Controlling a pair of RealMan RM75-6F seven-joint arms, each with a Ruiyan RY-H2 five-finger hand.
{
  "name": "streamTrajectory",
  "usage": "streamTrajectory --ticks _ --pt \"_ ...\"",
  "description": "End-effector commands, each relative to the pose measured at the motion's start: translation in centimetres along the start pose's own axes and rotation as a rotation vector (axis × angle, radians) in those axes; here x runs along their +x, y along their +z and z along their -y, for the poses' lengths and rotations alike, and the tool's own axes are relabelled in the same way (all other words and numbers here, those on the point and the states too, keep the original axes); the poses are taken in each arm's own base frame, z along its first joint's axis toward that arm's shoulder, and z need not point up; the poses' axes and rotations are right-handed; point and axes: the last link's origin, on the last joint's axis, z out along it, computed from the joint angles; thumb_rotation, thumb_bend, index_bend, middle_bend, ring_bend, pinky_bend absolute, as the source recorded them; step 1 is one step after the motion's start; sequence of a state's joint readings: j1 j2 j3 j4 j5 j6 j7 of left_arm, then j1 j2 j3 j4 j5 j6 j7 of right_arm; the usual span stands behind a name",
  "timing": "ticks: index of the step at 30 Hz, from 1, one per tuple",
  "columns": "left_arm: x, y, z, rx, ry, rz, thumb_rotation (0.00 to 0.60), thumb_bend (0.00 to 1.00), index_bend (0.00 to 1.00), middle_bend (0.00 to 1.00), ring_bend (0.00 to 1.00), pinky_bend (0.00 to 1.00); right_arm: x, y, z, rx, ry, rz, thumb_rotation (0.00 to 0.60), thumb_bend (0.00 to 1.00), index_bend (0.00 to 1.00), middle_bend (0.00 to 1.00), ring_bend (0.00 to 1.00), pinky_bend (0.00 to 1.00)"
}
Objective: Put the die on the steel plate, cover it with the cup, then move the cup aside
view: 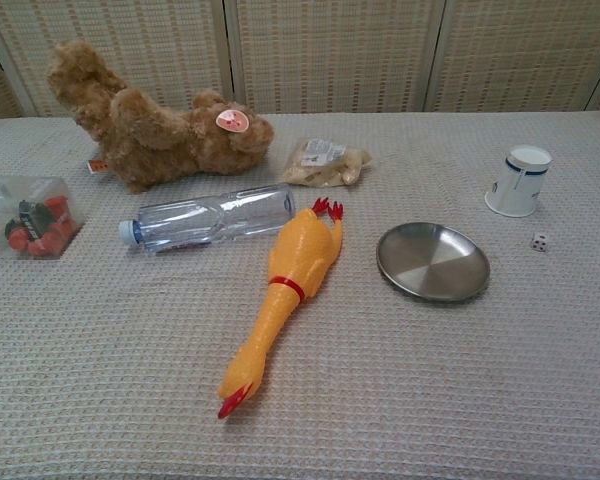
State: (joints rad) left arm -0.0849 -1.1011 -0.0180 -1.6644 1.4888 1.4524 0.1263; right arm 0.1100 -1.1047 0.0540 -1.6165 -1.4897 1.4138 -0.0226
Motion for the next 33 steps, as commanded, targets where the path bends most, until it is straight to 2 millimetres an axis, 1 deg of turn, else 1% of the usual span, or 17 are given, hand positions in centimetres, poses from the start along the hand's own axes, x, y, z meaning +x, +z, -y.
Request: streamTrajectory --ticks 1,10,13,14,15,17,19,20,22,24,25,27,30,33 --pt "0.0 0.0 0.0 0.0 0.001 0.0 0.6 0.39 0.08 0.04 0.08 0.21 -0.1 0.0 0.0 0.0 -0.003 0.006 0.6 0.14 0.0 0.0 0.0 0.37" --pt "0.0 0.0 -0.1 -0.004 0.0 -0.002 0.6 0.39 0.08 0.04 0.08 0.21 0.1 0.2 -0.1 -0.007 -0.007 0.002 0.6 0.14 0.0 0.0 0.0 0.37" --pt "-0.2 0.2 0.0 -0.004 0.008 0.007 0.6 0.39 0.08 0.04 0.08 0.21 0.1 0.4 -0.2 -0.016 -0.019 -0.021 0.6 0.14 0.0 0.07 0.0 0.38" --pt "-0.2 0.2 0.0 -0.004 0.01 0.011 0.6 0.39 0.08 0.04 0.08 0.21 0.1 0.4 -0.3 -0.019 -0.027 -0.024 0.6 0.14 0.0 0.1 0.02 0.4" --pt "-0.2 0.1 0.0 -0.004 0.011 0.013 0.6 0.39 0.08 0.04 0.08 0.21 0.1 0.5 -0.3 -0.022 -0.039 -0.027 0.6 0.14 0.0 0.14 0.07 0.41" --pt "-0.2 0.0 -0.1 -0.006 0.01 0.013 0.6 0.39 0.08 0.04 0.08 0.21 0.2 0.6 -0.4 -0.025 -0.066 -0.039 0.6 0.14 0.0 0.24 0.21 0.43" --pt "-0.1 -0.1 -0.1 -0.008 0.011 0.009 0.6 0.39 0.08 0.04 0.08 0.21 0.2 0.8 -0.4 -0.025 -0.076 -0.059 0.6 0.14 0.0 0.39 0.4 0.43" --pt "0.0 -0.1 -0.1 -0.009 0.01 0.007 0.6 0.39 0.08 0.04 0.08 0.21 0.2 0.8 -0.3 -0.024 -0.077 -0.077 0.6 0.14 0.0 0.43 0.45 0.42" --pt "0.0 -0.1 -0.1 -0.007 0.009 0.004 0.6 0.39 0.08 0.04 0.08 0.21 0.3 1.0 -0.4 -0.028 -0.071 -0.105 0.6 0.14 0.06 0.55 0.56 0.42" --pt "-0.1 0.1 -0.1 -0.004 0.011 0.007 0.6 0.39 0.08 0.04 0.08 0.21 0.4 1.3 -0.4 -0.028 -0.065 -0.136 0.6 0.14 0.13 0.62 0.63 0.44" --pt "-0.2 0.1 -0.1 -0.004 0.012 0.011 0.6 0.39 0.08 0.04 0.08 0.21 0.4 1.4 -0.4 -0.027 -0.063 -0.151 0.6 0.14 0.17 0.66 0.66 0.47" --pt "-0.4 0.2 -0.2 -0.005 0.015 0.022 0.6 0.39 0.08 0.04 0.08 0.21 0.4 1.8 -0.5 -0.02 -0.061 -0.185 0.6 0.14 0.25 0.72 0.71 0.55" --pt "-0.5 0.2 -0.2 -0.01 0.019 0.033 0.6 0.39 0.08 0.04 0.08 0.21 0.2 2.5 -0.6 -0.003 -0.072 -0.22 0.6 0.14 0.33 0.79 0.78 0.68" --pt "-0.5 0.2 -0.3 -0.013 0.018 0.034 0.6 0.39 0.08 0.04 0.08 0.21 -0.2 3.5 -0.7 0.01 -0.065 -0.237 0.6 0.14 0.39 0.84 0.84 0.76"
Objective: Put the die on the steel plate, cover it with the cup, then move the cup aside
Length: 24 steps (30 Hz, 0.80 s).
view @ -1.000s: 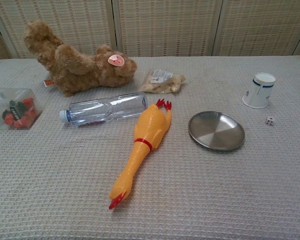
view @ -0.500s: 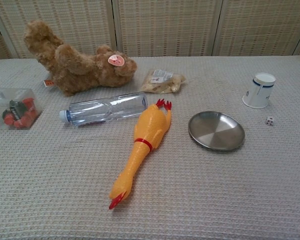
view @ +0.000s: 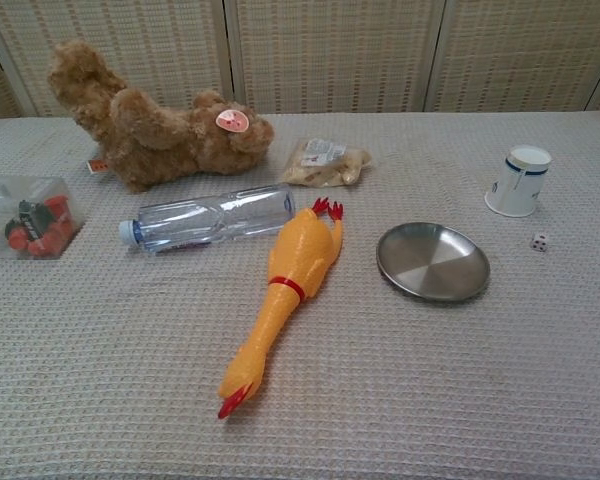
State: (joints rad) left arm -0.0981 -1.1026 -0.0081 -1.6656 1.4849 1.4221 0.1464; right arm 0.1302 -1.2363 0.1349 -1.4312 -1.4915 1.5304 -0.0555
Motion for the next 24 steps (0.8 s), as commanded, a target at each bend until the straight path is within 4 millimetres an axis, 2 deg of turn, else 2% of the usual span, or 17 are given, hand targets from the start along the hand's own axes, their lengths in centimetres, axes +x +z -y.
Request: streamTrajectory --ticks 1,11,15,17,19,24 --pt "0.0 0.0 0.0 0.0 -0.002 -0.001 0.6 0.39 0.08 0.04 0.08 0.21 -0.8 1.3 0.1 0.017 0.019 -0.025 0.6 0.14 0.4 0.85 0.86 0.77" --pt "-0.1 0.1 0.0 0.008 -0.001 0.011 0.6 0.39 0.08 0.05 0.09 0.21 -5.3 6.3 -0.6 -0.009 0.085 0.142 0.6 0.14 0.39 0.9 0.92 0.85" --pt "-0.2 0.2 0.0 0.008 0.0 0.013 0.6 0.39 0.08 0.05 0.09 0.21 -5.7 6.7 -0.6 -0.012 0.095 0.16 0.6 0.15 0.39 0.91 0.92 0.86" --pt "-0.3 0.2 0.0 0.014 0.0 0.019 0.6 0.39 0.08 0.05 0.09 0.21 -7.3 8.3 -0.3 -0.027 0.127 0.224 0.6 0.19 0.39 0.91 0.93 0.86" --pt "-0.3 0.3 0.0 0.014 0.002 0.02 0.6 0.39 0.08 0.05 0.09 0.21 -8.0 9.1 -0.1 -0.032 0.143 0.238 0.6 0.21 0.41 0.92 0.93 0.87" --pt "-0.4 0.2 -0.1 0.014 0.006 0.028 0.6 0.39 0.08 0.05 0.09 0.21 -9.1 9.9 -0.2 -0.037 0.162 0.263 0.6 0.24 0.47 0.92 0.94 0.87"
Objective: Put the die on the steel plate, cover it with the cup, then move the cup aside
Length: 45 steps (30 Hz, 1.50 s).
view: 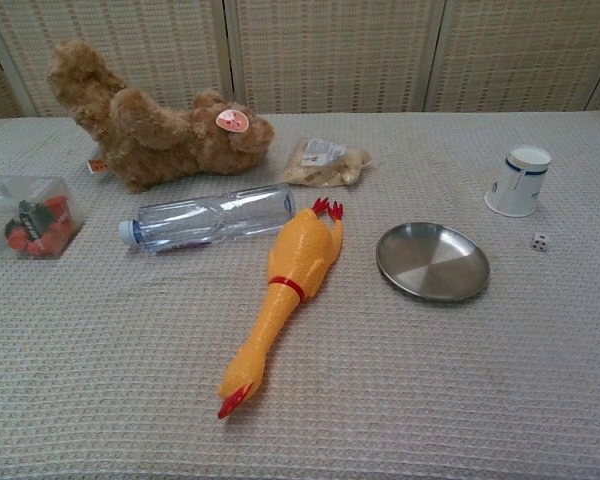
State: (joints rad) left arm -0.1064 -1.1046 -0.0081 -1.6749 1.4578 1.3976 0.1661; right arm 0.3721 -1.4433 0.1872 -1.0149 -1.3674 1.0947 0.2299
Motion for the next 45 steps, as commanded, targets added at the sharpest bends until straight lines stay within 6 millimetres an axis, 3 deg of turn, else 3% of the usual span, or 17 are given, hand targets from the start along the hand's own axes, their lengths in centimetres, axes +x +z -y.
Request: streamTrajectory --ticks 1,24,45 --pt "-0.1 0.0 0.0 0.0 0.002 0.006 0.6 0.39 0.08 0.05 0.09 0.21 -0.9 1.3 0.2 -0.004 0.03 0.025 0.6 0.24 0.47 0.92 0.94 0.88" --pt "0.0 0.1 0.0 -0.002 0.0 0.012 0.6 0.39 0.08 0.07 0.1 0.21 -4.4 2.6 0.5 -0.006 0.116 0.172 0.6 0.24 0.52 0.93 0.95 0.89" --pt "0.1 0.0 0.0 -0.01 -0.013 0.009 0.6 0.4 0.08 0.07 0.1 0.21 -6.2 4.7 4.2 0.054 0.103 0.237 0.6 0.24 0.57 0.95 0.96 0.9"
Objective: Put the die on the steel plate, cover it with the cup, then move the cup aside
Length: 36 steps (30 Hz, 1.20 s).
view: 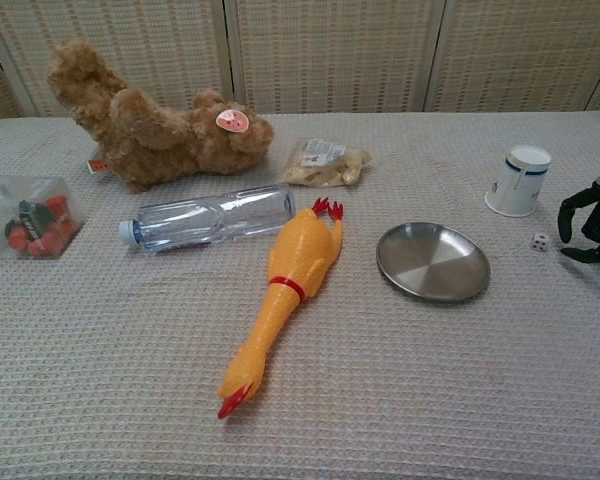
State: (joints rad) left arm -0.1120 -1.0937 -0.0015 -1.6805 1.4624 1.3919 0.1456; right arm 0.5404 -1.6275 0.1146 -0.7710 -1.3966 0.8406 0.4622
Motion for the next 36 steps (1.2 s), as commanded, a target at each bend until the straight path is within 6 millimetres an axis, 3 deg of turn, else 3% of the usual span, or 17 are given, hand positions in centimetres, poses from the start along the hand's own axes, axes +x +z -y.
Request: streamTrajectory --ticks 1,8,15,36 --pt "0.0 0.0 -0.1 -0.002 0.0 0.0 0.6 0.4 0.08 0.07 0.1 0.21 0.0 0.3 0.4 0.005 -0.004 -0.009 0.6 0.24 0.57 0.95 0.96 0.9" --pt "0.0 0.0 0.0 0.0 -0.002 0.003 0.6 0.4 0.08 0.07 0.1 0.21 0.4 0.5 1.2 0.03 -0.003 -0.038 0.6 0.24 0.56 0.95 0.97 0.91" --pt "0.0 0.0 0.0 -0.002 -0.004 0.001 0.6 0.4 0.08 0.07 0.1 0.21 0.1 1.0 1.3 0.015 -0.012 -0.023 0.6 0.24 0.48 0.95 0.97 0.91" --pt "0.0 0.0 0.0 -0.002 -0.005 0.004 0.6 0.4 0.08 0.07 0.1 0.21 -0.7 2.2 1.4 -0.01 -0.011 0.002 0.6 0.24 0.48 0.96 0.98 0.92"
